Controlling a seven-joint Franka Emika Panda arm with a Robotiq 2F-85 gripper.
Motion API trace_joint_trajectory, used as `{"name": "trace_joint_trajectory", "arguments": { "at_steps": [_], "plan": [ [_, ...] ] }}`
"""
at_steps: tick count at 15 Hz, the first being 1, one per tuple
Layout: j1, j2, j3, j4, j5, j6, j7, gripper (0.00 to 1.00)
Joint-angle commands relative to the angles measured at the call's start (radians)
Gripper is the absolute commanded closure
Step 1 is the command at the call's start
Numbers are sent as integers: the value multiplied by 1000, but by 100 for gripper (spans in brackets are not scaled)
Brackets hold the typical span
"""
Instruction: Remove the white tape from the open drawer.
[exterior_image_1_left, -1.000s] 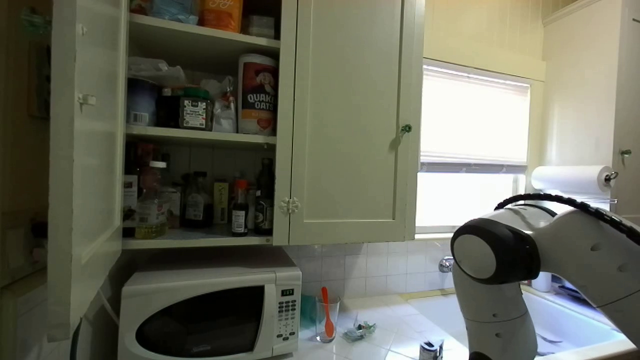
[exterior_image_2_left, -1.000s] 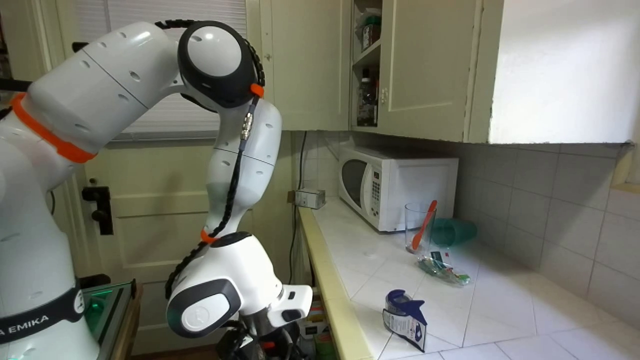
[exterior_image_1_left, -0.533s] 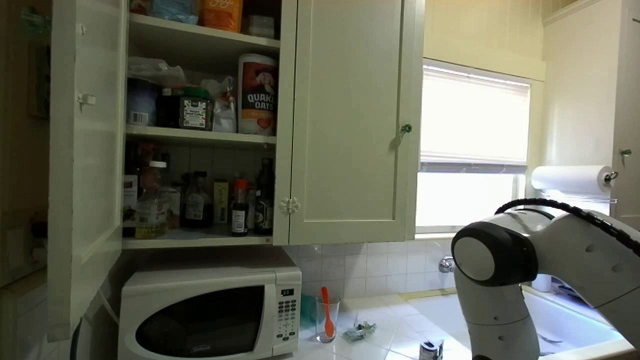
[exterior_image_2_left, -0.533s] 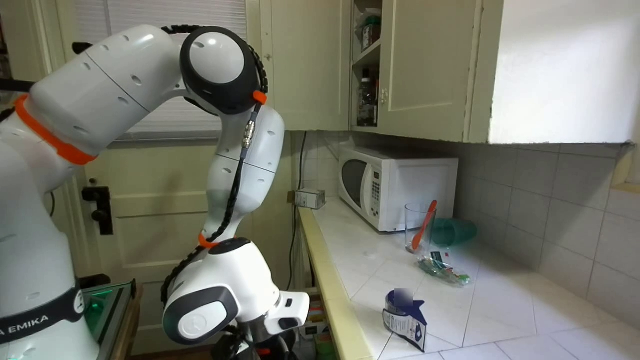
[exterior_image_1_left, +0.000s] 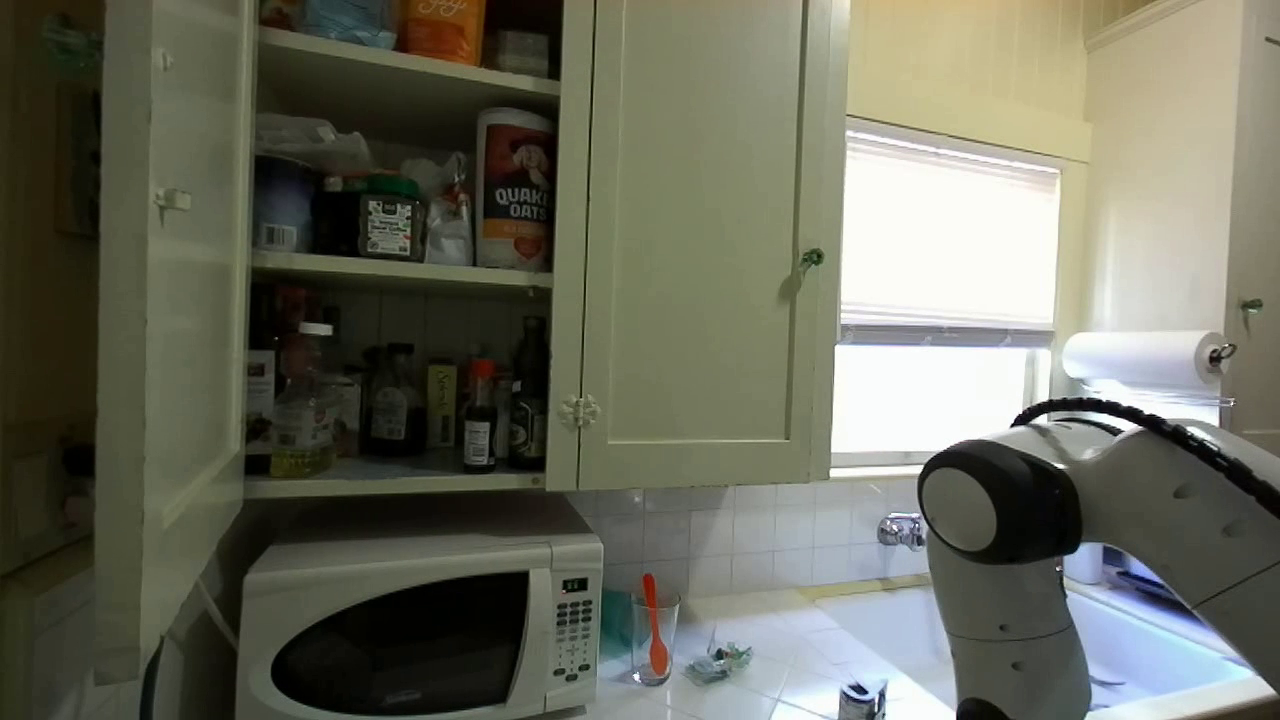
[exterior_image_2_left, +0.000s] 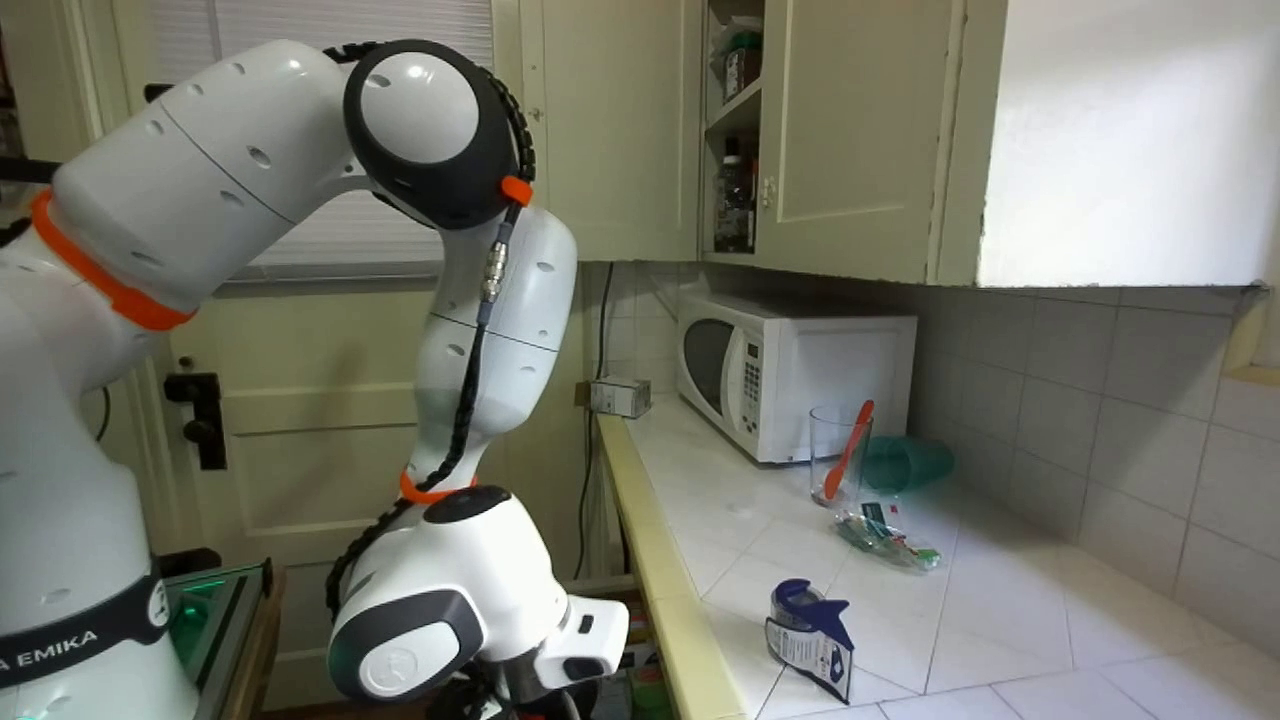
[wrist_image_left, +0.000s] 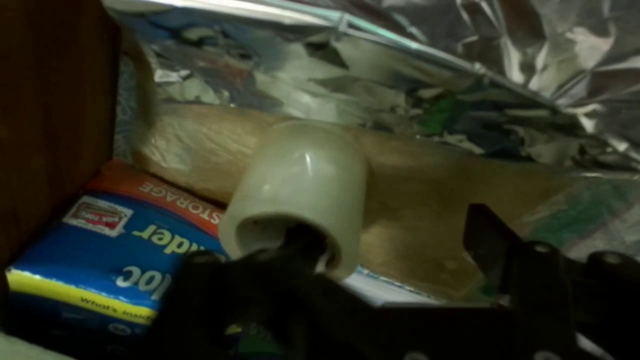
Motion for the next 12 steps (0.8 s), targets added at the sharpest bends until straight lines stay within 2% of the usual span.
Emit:
{"name": "trace_joint_trajectory", "arguments": {
  "at_steps": [1,3,7,10,12],
  "plan": [
    [-69,7,31,14,-48,-79,49,55],
    [-79,-12,41,-3,-38,-118,67,70],
    [-16,-51,34,-63,51,-110,104,99],
    [89,-82,26,-151,178,-30,128,96],
    [198,-110,21,-223,312,44,140,96]
  ]
}}
